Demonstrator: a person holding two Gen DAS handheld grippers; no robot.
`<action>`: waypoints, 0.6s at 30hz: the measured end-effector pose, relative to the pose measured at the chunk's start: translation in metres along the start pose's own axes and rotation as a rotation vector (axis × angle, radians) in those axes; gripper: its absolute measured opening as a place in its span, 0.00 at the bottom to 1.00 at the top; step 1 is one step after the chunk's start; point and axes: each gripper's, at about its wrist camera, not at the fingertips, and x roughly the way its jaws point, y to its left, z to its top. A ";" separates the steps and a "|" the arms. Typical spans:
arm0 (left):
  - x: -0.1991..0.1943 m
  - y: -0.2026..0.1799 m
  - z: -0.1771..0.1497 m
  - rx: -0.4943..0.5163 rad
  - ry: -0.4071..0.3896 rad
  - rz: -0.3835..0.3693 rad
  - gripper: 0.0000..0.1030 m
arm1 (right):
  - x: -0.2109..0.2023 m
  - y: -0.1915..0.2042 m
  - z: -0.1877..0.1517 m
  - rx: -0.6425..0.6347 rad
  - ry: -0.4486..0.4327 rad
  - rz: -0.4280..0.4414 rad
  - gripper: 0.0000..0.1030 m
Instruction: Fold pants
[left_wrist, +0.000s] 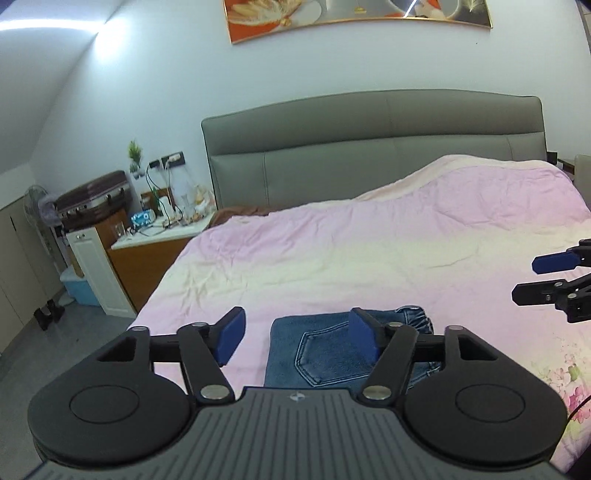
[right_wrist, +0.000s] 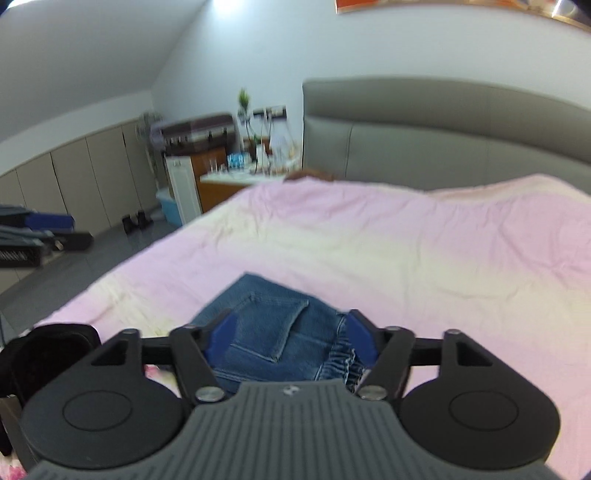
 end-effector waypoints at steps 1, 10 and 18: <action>-0.010 -0.008 -0.002 -0.001 -0.029 0.012 0.87 | -0.018 0.004 -0.002 0.000 -0.027 -0.002 0.68; -0.062 -0.064 -0.046 -0.027 -0.103 0.035 0.91 | -0.123 0.043 -0.071 -0.021 -0.200 -0.084 0.82; -0.059 -0.091 -0.094 -0.105 -0.003 0.021 0.91 | -0.127 0.060 -0.133 0.007 -0.201 -0.161 0.83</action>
